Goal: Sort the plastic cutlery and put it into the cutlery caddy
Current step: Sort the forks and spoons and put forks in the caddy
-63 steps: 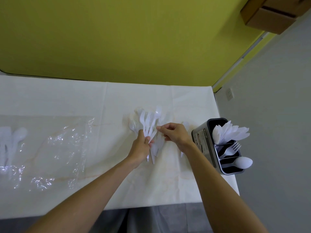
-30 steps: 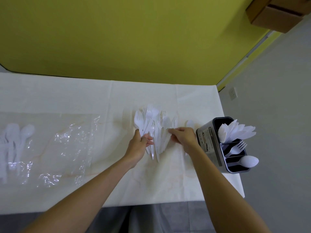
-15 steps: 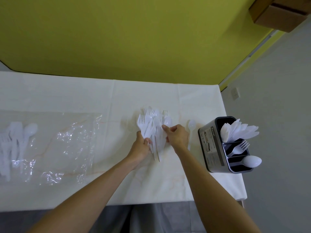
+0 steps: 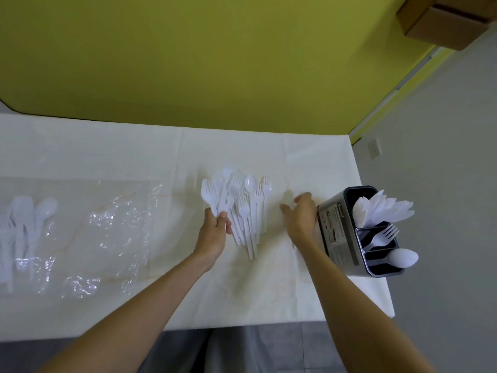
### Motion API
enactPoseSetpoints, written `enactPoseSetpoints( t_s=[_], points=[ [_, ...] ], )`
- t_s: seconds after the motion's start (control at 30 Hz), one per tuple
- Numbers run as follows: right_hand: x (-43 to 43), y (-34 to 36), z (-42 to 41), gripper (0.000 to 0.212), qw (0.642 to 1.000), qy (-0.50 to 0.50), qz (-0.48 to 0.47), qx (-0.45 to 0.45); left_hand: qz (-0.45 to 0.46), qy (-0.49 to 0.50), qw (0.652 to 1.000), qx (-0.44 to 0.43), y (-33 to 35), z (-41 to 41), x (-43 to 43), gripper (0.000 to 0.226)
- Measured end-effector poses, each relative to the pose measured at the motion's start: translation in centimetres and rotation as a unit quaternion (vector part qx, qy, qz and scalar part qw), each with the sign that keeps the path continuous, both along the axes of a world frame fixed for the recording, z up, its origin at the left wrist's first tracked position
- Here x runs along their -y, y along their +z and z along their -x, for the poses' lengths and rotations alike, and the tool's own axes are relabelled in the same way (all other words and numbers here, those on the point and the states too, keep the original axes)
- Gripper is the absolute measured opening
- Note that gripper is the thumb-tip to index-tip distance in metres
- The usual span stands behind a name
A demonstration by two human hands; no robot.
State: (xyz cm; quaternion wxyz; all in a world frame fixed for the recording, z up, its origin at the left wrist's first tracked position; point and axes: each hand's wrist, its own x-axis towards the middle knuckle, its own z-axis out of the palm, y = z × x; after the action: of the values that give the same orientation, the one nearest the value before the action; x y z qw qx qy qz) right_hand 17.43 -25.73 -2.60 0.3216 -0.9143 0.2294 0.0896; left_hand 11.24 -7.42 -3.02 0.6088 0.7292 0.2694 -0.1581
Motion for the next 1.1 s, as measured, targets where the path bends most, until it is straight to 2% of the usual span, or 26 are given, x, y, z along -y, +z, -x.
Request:
enactPoseSetpoints(
  t_s=[0.13,0.27,0.37,0.43,0.53,0.67,0.83,1.1],
  points=[
    [-2.8,-0.7,-0.9,0.025,0.997,0.075,0.005,-0.015,0.014,0.024,1.000,-0.003,0.0,0.1,-0.5,0.018],
    [-4.1,-1.4,-2.1,0.019,0.997,0.047,-0.013,-0.059,0.018,0.040,0.999,0.003,0.1,0.4,-1.1,0.018],
    [-3.6,-1.5,-2.7,0.029,0.995,0.039,-0.009,-0.093,0.019,0.031,0.999,0.001,-0.1,0.5,-1.6,0.017],
    [-3.0,-1.1,-2.6,0.020,0.993,0.034,-0.022,-0.111,0.026,0.017,1.000,0.001,-0.2,0.5,-1.7,0.014],
    [-2.3,-0.7,-2.1,0.018,0.992,0.040,-0.032,-0.116,0.036,0.008,0.999,-0.005,-0.2,0.6,-1.7,0.012],
    [-1.8,-0.8,-0.7,0.017,0.991,0.044,-0.053,-0.116,0.046,0.017,0.999,-0.007,0.0,0.4,-1.5,0.020],
    [-1.8,-1.0,0.2,0.028,0.990,0.040,-0.093,-0.096,0.053,0.021,0.998,-0.012,-0.1,0.2,-1.4,0.026],
    [-1.9,-0.5,-0.1,0.018,0.986,0.052,-0.117,-0.105,0.054,0.024,0.998,-0.015,-0.3,0.0,-1.3,0.024]
  ],
)
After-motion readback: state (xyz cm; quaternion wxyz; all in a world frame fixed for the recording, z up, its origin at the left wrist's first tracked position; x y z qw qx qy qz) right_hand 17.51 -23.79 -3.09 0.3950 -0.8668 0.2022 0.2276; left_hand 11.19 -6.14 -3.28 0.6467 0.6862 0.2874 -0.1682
